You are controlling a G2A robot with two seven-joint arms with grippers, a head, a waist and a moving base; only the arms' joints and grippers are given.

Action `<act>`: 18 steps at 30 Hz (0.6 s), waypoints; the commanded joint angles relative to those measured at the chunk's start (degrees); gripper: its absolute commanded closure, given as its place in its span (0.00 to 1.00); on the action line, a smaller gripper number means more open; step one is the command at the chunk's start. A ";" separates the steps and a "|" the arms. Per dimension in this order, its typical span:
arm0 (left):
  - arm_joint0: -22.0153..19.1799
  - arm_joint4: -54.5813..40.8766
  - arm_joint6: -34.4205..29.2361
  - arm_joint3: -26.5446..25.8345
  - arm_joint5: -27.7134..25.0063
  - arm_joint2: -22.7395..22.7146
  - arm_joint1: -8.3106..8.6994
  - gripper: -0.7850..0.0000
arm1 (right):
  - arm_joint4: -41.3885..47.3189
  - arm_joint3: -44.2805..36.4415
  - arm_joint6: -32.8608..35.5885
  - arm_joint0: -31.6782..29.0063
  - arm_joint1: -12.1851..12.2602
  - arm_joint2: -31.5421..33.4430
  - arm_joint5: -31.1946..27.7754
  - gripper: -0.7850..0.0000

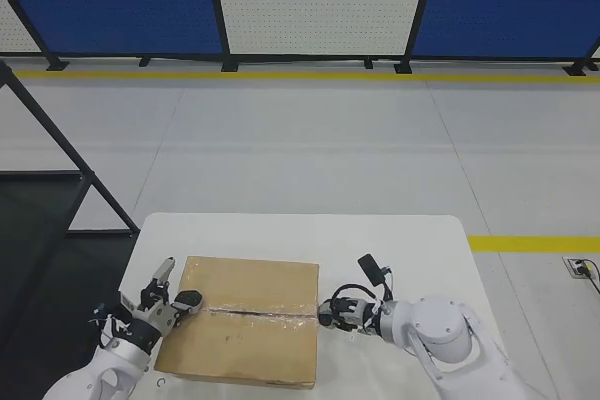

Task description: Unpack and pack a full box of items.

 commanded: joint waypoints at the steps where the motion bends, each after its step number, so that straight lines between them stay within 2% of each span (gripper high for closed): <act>1: -0.06 0.01 -0.05 -0.08 0.00 0.12 0.00 0.00 | 0.83 0.02 -0.49 -0.39 0.13 0.67 -1.18 1.00; 5: -0.68 -1.96 0.69 -0.52 -0.49 -1.20 -0.02 0.00 | 2.20 -2.00 -4.12 -2.03 0.36 2.79 -3.04 1.00; 9: -0.25 -5.15 1.10 -2.25 -1.31 -4.56 0.04 0.00 | 3.13 -4.99 -7.43 -4.00 0.64 4.91 -5.62 1.00; 13: 1.24 -7.06 1.46 -2.58 -1.46 -8.98 0.23 0.00 | 3.97 -6.02 -4.64 -3.51 0.79 4.06 -7.92 1.00; 18: 2.24 -5.45 -0.11 1.29 -0.71 -11.23 0.61 0.00 | 2.62 -3.51 -1.77 1.19 0.46 -0.23 -6.76 1.00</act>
